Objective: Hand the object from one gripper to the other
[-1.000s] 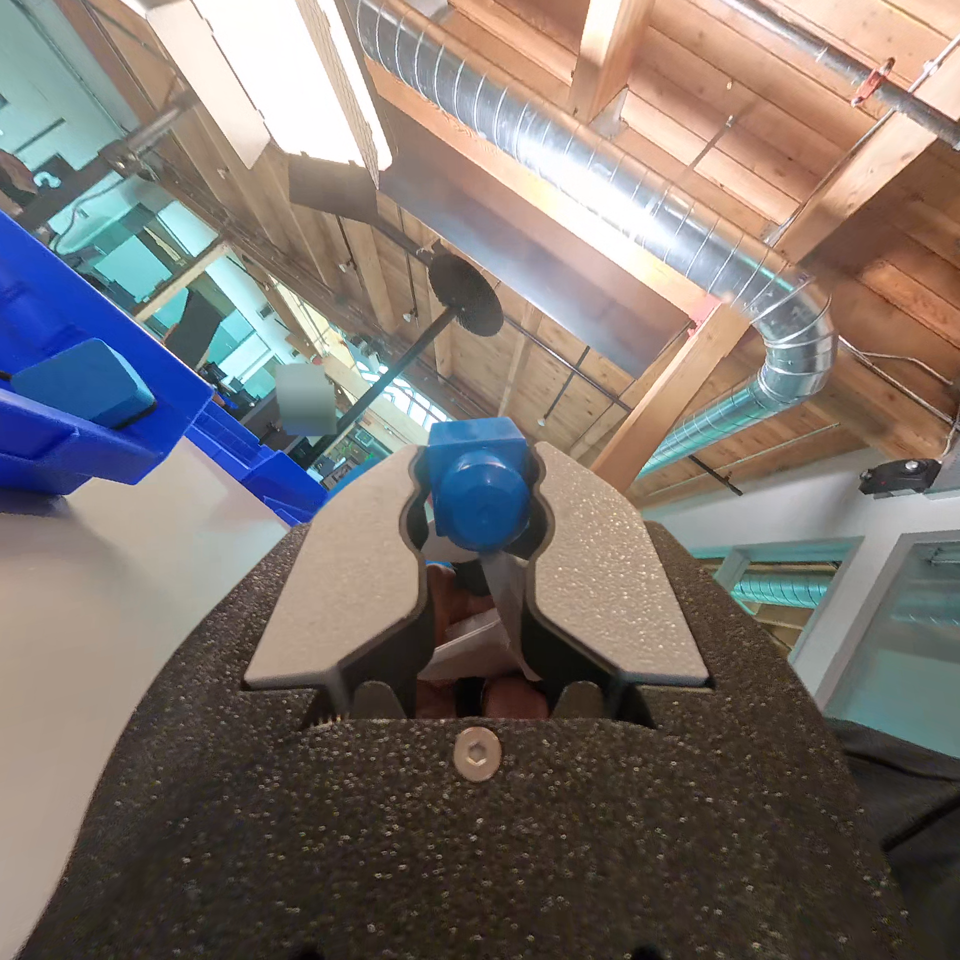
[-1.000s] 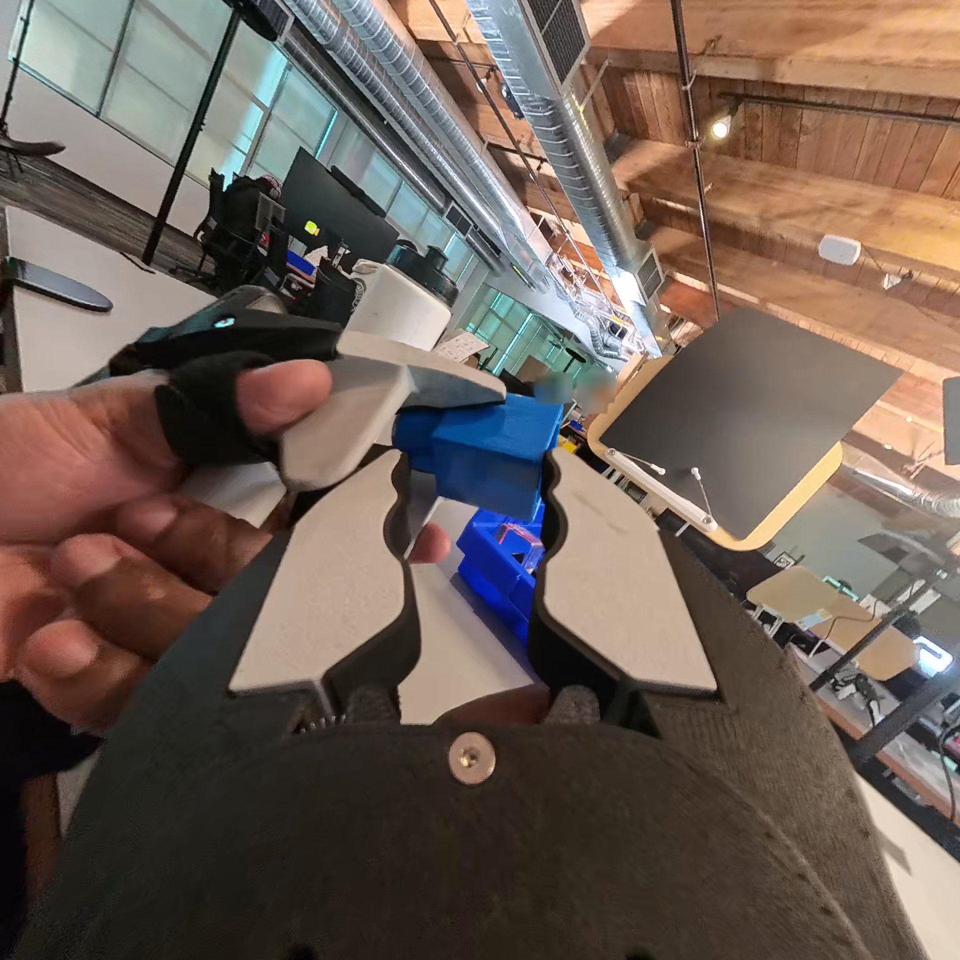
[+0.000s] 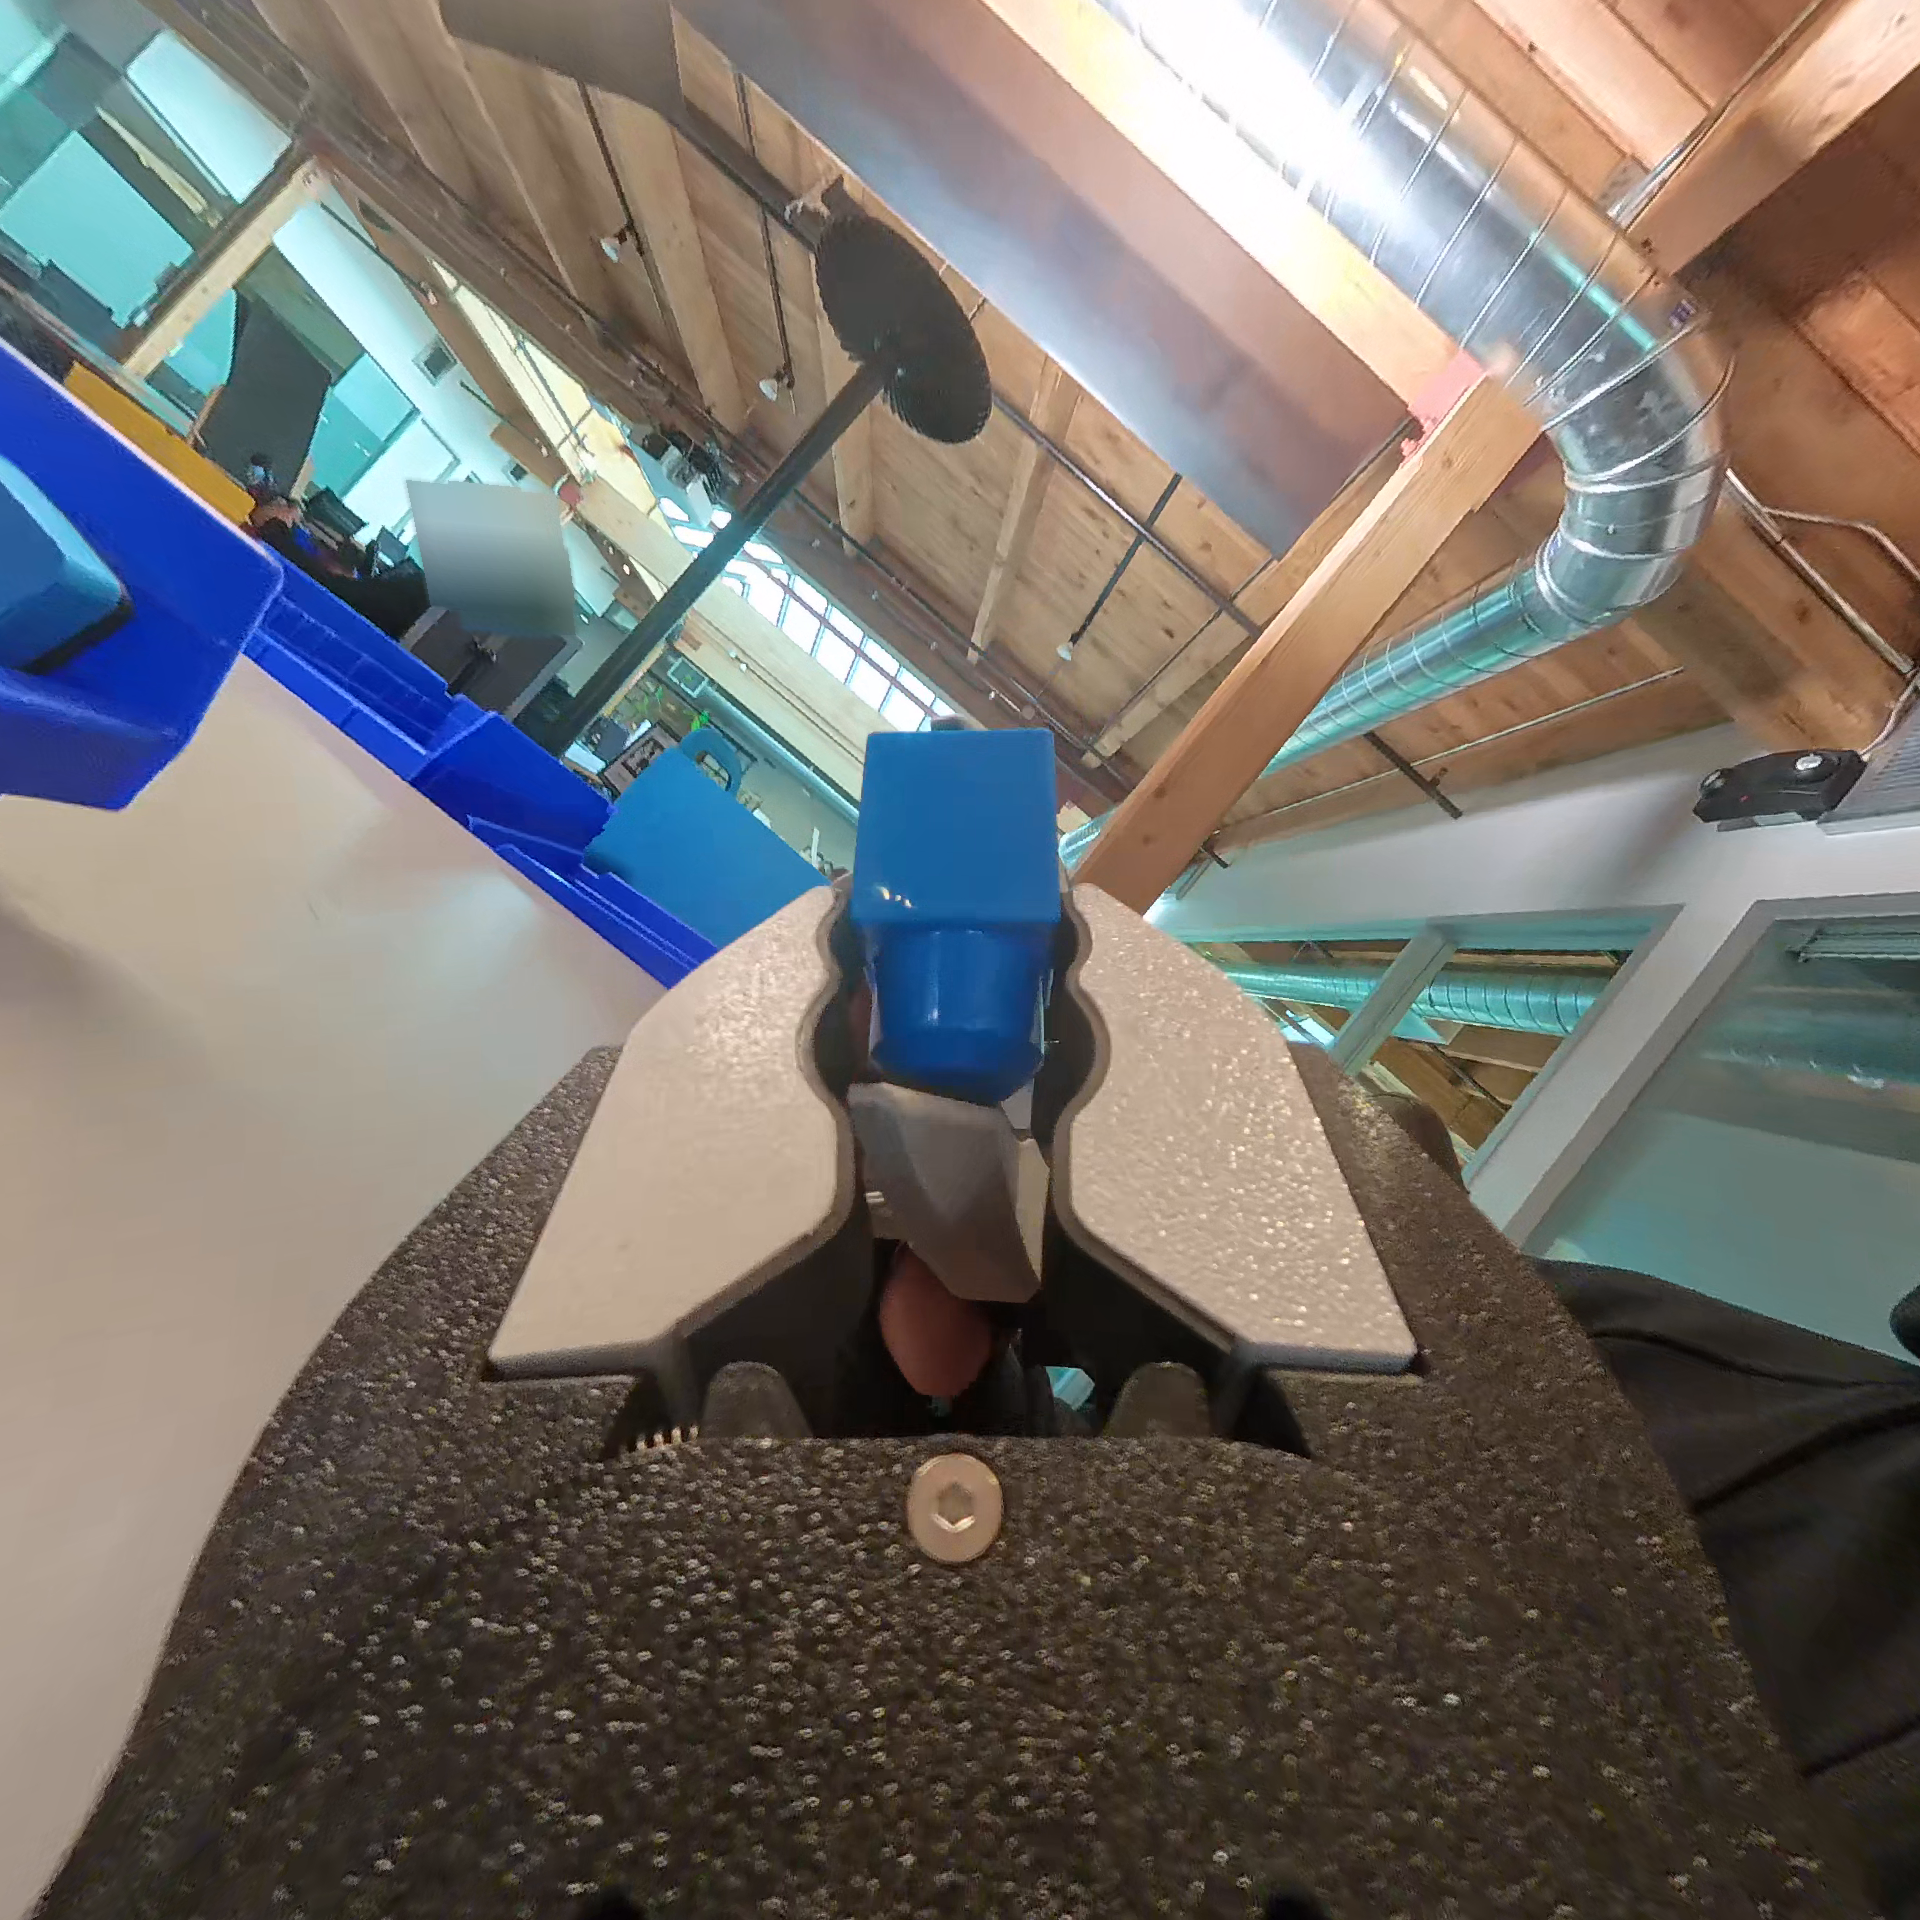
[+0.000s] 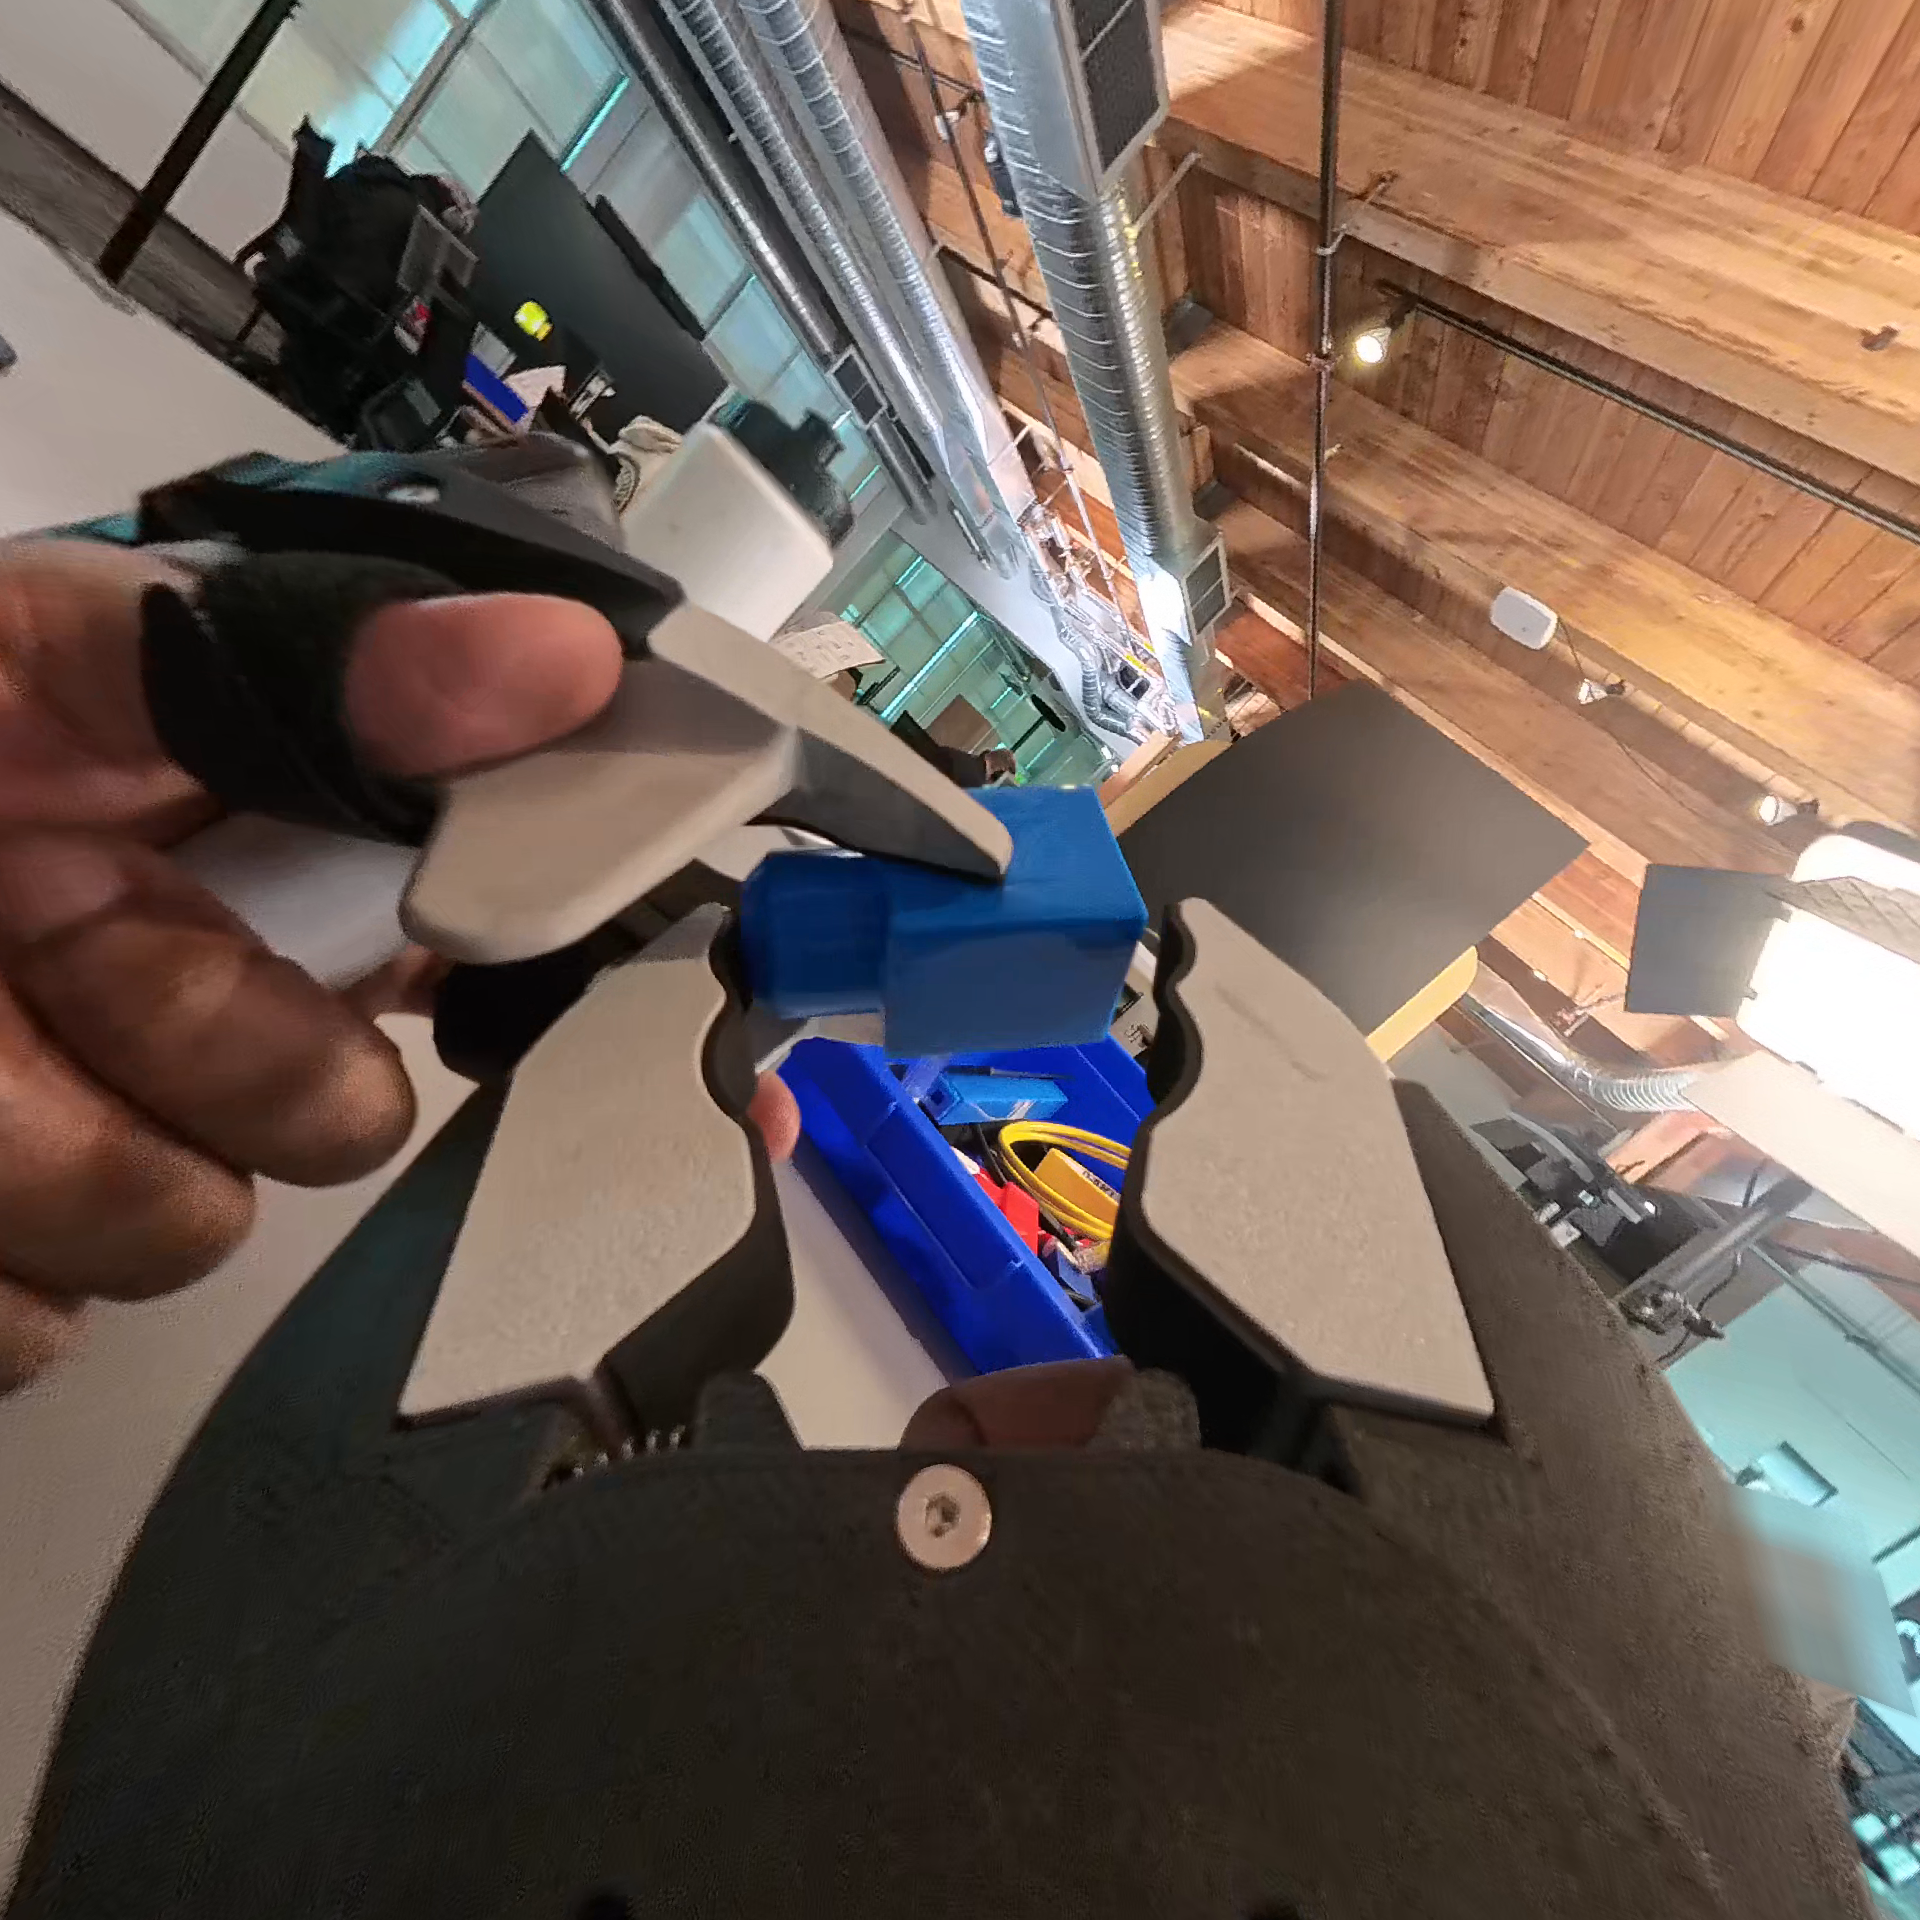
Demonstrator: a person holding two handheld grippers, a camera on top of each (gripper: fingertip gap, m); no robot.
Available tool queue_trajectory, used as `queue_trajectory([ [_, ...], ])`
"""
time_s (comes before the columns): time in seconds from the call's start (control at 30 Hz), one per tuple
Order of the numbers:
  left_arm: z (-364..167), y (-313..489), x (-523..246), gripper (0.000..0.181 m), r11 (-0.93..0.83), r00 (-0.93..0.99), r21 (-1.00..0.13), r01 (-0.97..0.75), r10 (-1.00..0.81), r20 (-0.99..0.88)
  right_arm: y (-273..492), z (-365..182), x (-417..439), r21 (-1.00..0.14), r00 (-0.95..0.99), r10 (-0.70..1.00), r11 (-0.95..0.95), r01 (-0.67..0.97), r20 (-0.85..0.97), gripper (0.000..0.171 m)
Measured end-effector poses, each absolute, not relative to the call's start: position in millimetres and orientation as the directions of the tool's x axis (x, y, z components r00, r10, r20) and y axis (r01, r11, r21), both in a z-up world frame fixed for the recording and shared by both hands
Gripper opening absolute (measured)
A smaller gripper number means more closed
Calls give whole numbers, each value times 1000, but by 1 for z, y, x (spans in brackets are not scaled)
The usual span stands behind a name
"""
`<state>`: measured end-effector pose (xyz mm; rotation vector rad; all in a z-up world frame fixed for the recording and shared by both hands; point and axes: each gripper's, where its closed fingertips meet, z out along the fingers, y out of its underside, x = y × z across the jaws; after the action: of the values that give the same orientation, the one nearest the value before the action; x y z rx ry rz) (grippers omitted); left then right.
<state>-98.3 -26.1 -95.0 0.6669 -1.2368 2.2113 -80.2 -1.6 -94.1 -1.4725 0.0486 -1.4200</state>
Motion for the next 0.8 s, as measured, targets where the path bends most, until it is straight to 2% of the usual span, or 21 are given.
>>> queue_trajectory([
  [0.1,-95,-23,-95,36,-441,-736,-609,-659,216,641,3,-96,-78,-639,296,-611,-478,602,735,70],
  [0.17,-99,-22,-94,37,-382,-759,-668,-638,172,628,3,-98,-75,-640,316,-592,-482,599,741,70],
  [0.2,-101,-20,-93,43,-355,-793,-719,-598,133,594,2,-98,-74,-645,324,-591,-480,594,739,70],
  [0.27,-98,-9,-84,56,-344,-870,-819,-460,-11,493,-3,-98,-72,-655,338,-588,-484,580,735,70],
  [0.3,-96,-3,-79,57,-327,-900,-870,-370,-105,422,-7,-96,-71,-655,329,-593,-496,570,735,70],
  [0.43,-99,12,-70,61,-86,-888,-994,-70,-449,101,-20,-98,-62,-602,218,-582,-621,503,783,69],
  [0.57,-102,2,-83,63,111,-819,-990,86,-559,-134,-13,-108,-60,-455,74,-475,-770,447,877,70],
  [0.7,-122,-7,-80,61,261,-768,-960,101,-593,-242,6,-117,-68,-351,24,-384,-814,462,923,70],
  [0.77,-130,-11,-80,40,260,-791,-963,66,-574,-209,15,-120,-75,-313,5,-357,-811,494,934,70],
  [0.8,-129,-11,-79,37,227,-809,-972,51,-561,-174,15,-120,-76,-300,-14,-354,-813,499,935,70],
])
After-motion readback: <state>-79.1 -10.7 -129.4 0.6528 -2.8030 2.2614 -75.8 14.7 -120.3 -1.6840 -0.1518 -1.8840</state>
